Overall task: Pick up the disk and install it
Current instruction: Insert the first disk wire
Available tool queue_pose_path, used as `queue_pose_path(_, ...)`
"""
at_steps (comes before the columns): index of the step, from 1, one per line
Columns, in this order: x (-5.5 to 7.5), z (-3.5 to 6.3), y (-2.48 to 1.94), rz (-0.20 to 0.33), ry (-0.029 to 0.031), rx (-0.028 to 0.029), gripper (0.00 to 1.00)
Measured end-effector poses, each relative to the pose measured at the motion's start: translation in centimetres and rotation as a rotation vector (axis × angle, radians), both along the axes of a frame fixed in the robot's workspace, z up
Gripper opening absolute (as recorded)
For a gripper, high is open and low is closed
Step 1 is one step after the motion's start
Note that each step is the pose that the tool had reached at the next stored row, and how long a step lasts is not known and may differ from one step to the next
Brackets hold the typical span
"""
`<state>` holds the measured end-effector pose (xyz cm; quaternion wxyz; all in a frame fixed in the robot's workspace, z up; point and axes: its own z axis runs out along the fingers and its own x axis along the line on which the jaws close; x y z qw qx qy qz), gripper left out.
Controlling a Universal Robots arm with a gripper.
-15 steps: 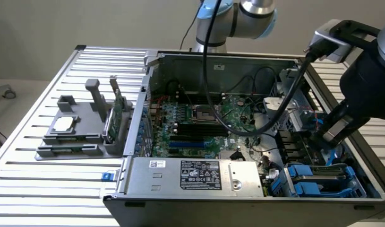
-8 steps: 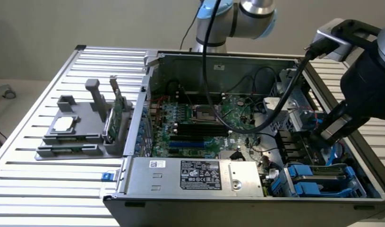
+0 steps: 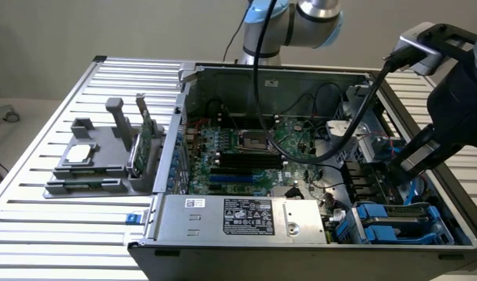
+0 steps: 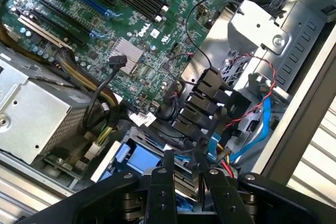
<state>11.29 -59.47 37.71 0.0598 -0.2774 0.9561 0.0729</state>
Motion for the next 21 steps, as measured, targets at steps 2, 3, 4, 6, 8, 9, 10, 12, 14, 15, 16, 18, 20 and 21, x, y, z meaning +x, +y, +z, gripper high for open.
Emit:
queue_pose_path(2,0.2,0.00,0.00,-0.007,0.0000,0.0008,0.28)
queue_pose_path(3,0.3,0.00,0.00,-0.011,0.0000,0.0012,0.28)
queue_pose_path(4,0.4,0.00,0.00,-0.014,0.0000,0.0015,0.28)
queue_pose_path(6,0.5,0.00,0.00,-0.023,0.0000,0.0028,0.28)
queue_pose_path(8,0.7,0.00,0.01,-0.031,0.0000,0.0040,0.28)
queue_pose_path(9,0.8,0.00,0.01,-0.035,0.0000,0.0046,0.28)
queue_pose_path(10,0.9,0.00,0.00,-0.038,0.0000,0.0050,0.28)
queue_pose_path(12,1.1,0.00,0.00,-0.045,0.0000,0.0058,0.28)
queue_pose_path(14,1.3,0.00,0.01,-0.053,0.0000,0.0074,0.28)
queue_pose_path(15,1.3,0.00,0.01,-0.058,0.0000,0.0086,0.28)
queue_pose_path(16,1.3,-0.01,0.00,-0.065,0.0001,0.0106,0.28)
queue_pose_path(18,1.4,-0.05,0.00,-0.082,0.0002,0.0174,0.28)
queue_pose_path(20,1.4,-0.11,0.01,-0.103,0.0004,0.0280,0.28)
queue_pose_path(21,1.4,-0.14,0.01,-0.114,0.0005,0.0336,0.28)
